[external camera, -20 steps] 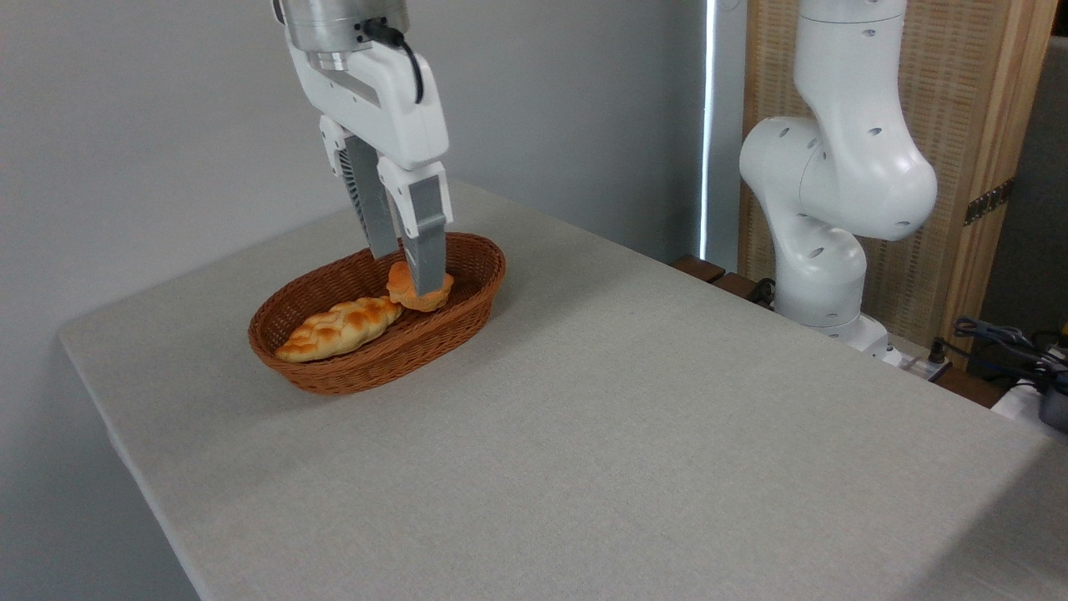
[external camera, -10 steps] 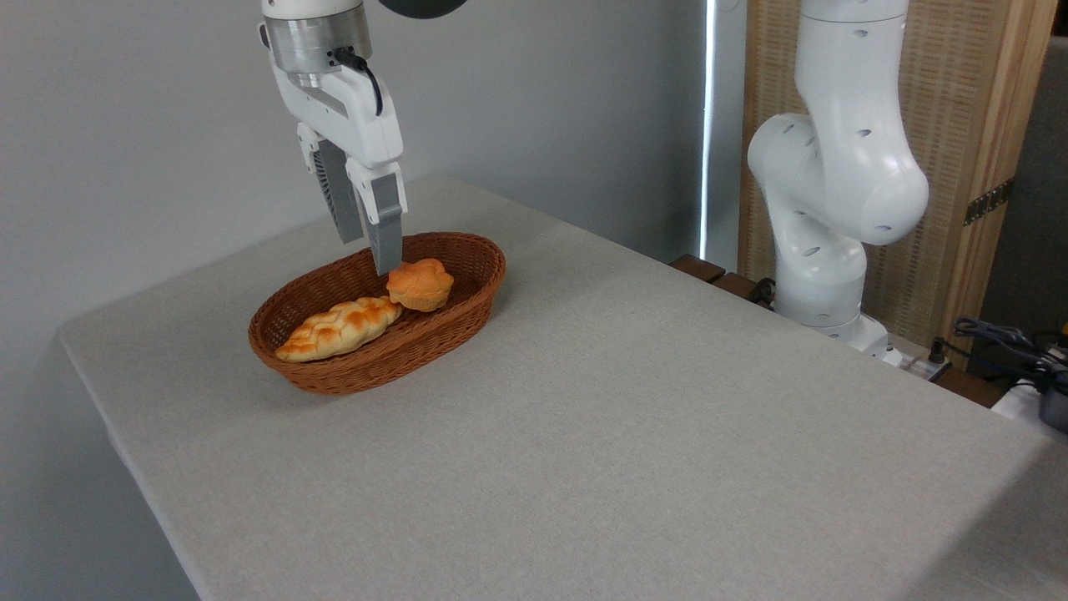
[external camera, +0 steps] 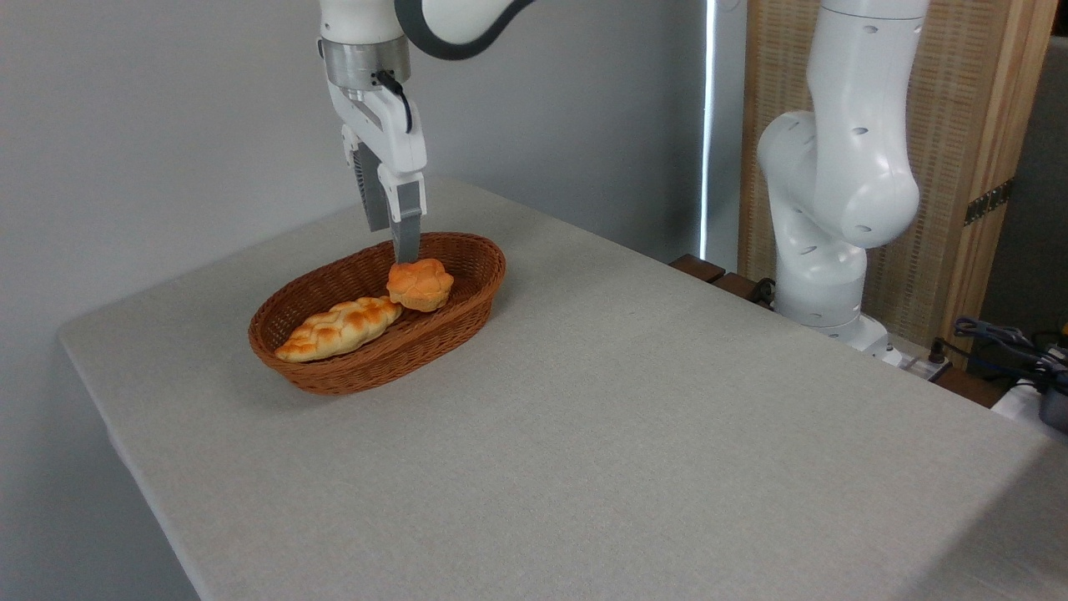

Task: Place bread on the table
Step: 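Lower the open gripper over the round orange bun in the basket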

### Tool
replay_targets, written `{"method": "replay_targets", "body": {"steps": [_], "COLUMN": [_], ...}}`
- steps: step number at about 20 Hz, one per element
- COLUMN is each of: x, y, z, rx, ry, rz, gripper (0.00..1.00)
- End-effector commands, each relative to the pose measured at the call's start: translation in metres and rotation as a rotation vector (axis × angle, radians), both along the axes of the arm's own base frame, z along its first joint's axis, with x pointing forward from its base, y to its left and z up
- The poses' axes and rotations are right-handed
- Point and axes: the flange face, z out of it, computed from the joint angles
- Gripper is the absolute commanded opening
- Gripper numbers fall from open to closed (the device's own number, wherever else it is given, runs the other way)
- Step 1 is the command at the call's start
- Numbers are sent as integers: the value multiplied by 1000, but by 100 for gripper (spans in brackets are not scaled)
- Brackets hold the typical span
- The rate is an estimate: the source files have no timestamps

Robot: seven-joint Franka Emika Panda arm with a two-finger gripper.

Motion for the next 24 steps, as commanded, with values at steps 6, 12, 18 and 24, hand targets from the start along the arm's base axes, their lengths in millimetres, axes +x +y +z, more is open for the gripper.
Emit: {"method": "replay_targets", "body": {"steps": [6,12,18,24], "x": [-39,-34,-32,-31], "y": [-26,-30,-29,-28], "z": [-52,-61,-62,-71], "rx": [-14,-22,43,55], "ry": [35,12,-36,-22], "rz": [-62,-63,-121,-123], "gripper": [100,100,100,100]}}
